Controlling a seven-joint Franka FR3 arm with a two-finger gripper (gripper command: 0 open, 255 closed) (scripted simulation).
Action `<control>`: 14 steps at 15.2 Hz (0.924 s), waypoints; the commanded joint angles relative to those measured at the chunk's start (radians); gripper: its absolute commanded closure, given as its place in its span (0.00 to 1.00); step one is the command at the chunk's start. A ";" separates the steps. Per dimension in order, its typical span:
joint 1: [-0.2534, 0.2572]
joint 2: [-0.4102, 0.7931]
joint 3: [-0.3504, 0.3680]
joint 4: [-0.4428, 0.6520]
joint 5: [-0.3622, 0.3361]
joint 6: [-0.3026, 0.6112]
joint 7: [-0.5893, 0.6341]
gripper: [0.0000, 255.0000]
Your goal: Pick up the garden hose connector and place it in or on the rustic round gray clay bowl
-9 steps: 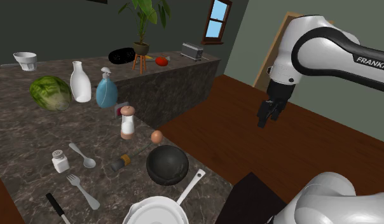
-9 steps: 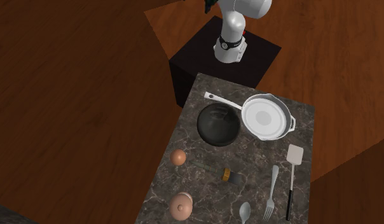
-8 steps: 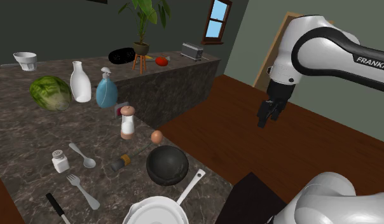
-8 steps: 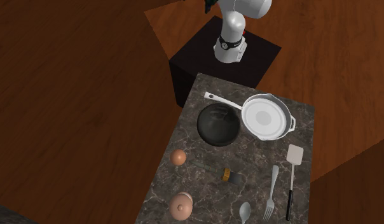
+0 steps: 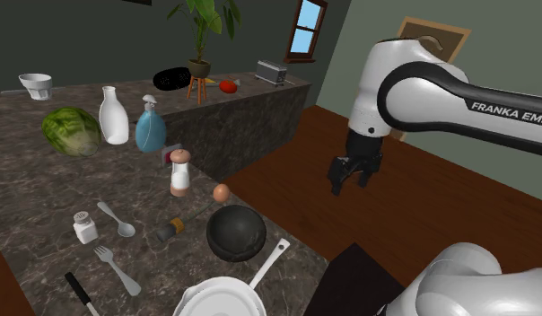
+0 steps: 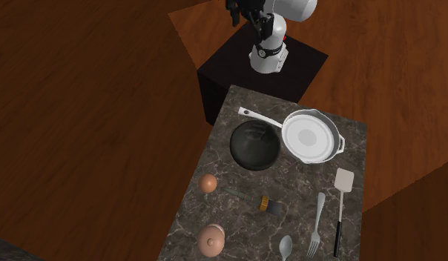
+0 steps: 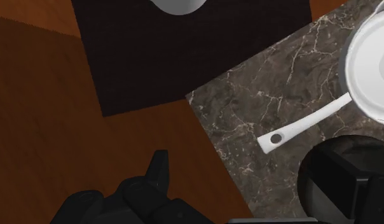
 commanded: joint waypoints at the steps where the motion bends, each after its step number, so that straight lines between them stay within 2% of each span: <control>1: -0.001 0.032 0.050 -0.009 0.038 0.042 0.090 0.00; 8: -0.014 0.205 0.220 0.018 0.129 0.201 0.387 0.00; 14: -0.049 0.420 0.354 0.106 0.133 0.337 0.649 0.00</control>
